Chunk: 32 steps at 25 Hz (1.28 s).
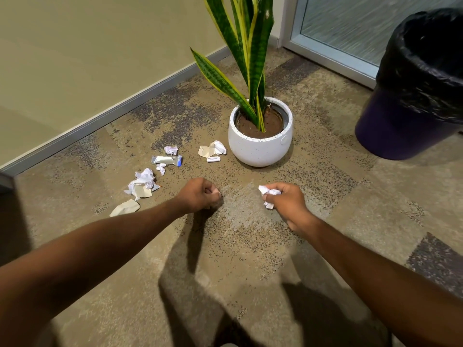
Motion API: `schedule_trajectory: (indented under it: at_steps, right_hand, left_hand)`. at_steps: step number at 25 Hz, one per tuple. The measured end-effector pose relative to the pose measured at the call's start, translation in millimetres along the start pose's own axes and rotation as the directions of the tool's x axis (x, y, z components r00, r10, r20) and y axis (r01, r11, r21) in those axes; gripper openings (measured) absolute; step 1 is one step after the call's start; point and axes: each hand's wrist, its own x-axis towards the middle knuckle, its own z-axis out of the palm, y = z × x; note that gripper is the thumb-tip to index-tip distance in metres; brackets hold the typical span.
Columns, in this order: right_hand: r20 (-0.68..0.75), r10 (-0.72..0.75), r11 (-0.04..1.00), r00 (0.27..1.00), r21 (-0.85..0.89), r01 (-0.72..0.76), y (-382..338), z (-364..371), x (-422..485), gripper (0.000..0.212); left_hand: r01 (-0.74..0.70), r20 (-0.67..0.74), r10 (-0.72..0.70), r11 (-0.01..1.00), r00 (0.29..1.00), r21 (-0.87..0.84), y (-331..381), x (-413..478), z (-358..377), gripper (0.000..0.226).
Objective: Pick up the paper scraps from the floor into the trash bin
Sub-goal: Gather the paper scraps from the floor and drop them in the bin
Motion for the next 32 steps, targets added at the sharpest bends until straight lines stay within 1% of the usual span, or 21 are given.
schedule_trajectory:
  at_steps: [1, 3, 6, 8, 10, 11, 15, 17, 19, 22, 25, 27, 29, 30, 31, 32]
  right_hand:
    - [0.01, 0.033, 0.998, 0.999, 0.059, -0.033, 1.2, -3.5, -0.7, 0.029]
    - [0.034, 0.082, 0.983, 0.996, 0.159, -0.087, -0.5, -11.4, -4.8, 0.033]
    - [0.052, 0.126, 0.94, 0.991, 0.312, -0.136, -13.9, -24.5, -11.3, 0.033]
    - [0.071, 0.13, 0.905, 0.989, 0.399, -0.148, -28.6, -33.8, -15.0, 0.033]
    - [0.086, 0.106, 0.88, 0.991, 0.455, -0.134, -46.9, -42.8, -15.4, 0.034]
    - [0.085, 0.081, 0.869, 0.993, 0.483, -0.113, -57.9, -48.2, -15.0, 0.036]
    - [0.044, -0.066, 0.792, 0.997, 0.61, 0.025, -111.5, -78.4, -14.2, 0.034]
    - [-0.006, -0.145, 0.774, 0.989, 0.623, 0.117, -137.7, -101.7, -14.5, 0.035]
    - [-0.078, -0.209, 0.764, 0.975, 0.61, 0.212, -161.4, -130.3, -13.5, 0.034]
    - [-0.194, -0.267, 0.746, 0.944, 0.579, 0.33, -192.6, -181.1, -9.3, 0.031]
    - [-0.309, -0.3, 0.759, 0.902, 0.495, 0.422, -223.1, -232.1, -4.2, 0.037]
    - [-0.361, -0.254, 0.769, 0.897, 0.487, 0.414, -241.0, -262.5, 1.6, 0.039]
    - [-0.384, -0.187, 0.759, 0.904, 0.529, 0.381, -255.7, -289.1, 7.9, 0.041]
    - [-0.367, -0.153, 0.734, 0.917, 0.58, 0.354, -260.5, -298.4, 9.6, 0.038]
    - [-0.347, -0.121, 0.711, 0.93, 0.623, 0.325, -263.0, -306.5, 10.3, 0.03]
    - [-0.316, -0.106, 0.682, 0.943, 0.667, 0.3, -264.0, -312.2, 10.6, 0.022]
  left_hand:
    - [0.028, -0.001, -0.028, 0.996, 1.0, -0.09, 1.9, -0.1, -4.2, 0.013]
    - [0.037, 0.012, -0.036, 0.974, 0.999, -0.222, 8.6, -0.5, -11.2, 0.014]
    - [0.013, 0.026, -0.004, 0.945, 1.0, -0.328, 33.7, -1.1, -14.0, 0.012]
    - [-0.024, 0.033, 0.039, 0.928, 0.999, -0.373, 62.4, -1.3, -8.9, 0.02]
    - [-0.074, 0.043, 0.104, 0.893, 0.994, -0.445, 98.4, -1.5, 1.1, 0.027]
    - [-0.096, 0.039, 0.132, 0.865, 0.991, -0.493, 118.2, -0.6, 7.4, 0.028]
    - [-0.193, -0.044, 0.213, 0.757, 0.976, -0.624, 200.8, 8.0, 32.8, 0.014]
    - [-0.249, -0.091, 0.256, 0.698, 0.962, -0.671, 241.0, 13.1, 40.9, 0.009]
    - [-0.309, -0.129, 0.311, 0.644, 0.941, -0.7, 280.5, 18.7, 45.4, 0.01]
    - [-0.391, -0.184, 0.382, 0.583, 0.906, -0.712, 344.0, 30.3, 56.7, 0.013]
    - [-0.458, -0.253, 0.41, 0.549, 0.876, -0.699, 409.0, 42.9, 76.8, 0.015]
    - [-0.457, -0.269, 0.39, 0.548, 0.881, -0.701, 442.5, 52.2, 93.6, 0.011]
    - [-0.429, -0.261, 0.359, 0.546, 0.896, -0.72, 467.4, 61.5, 110.2, 0.012]
    - [-0.407, -0.238, 0.357, 0.54, 0.903, -0.737, 476.7, 62.8, 115.5, 0.016]
    - [-0.367, -0.188, 0.362, 0.527, 0.913, -0.767, 483.9, 63.7, 118.9, 0.025]
    - [-0.309, -0.115, 0.375, 0.513, 0.92, -0.801, 489.5, 61.4, 119.7, 0.039]
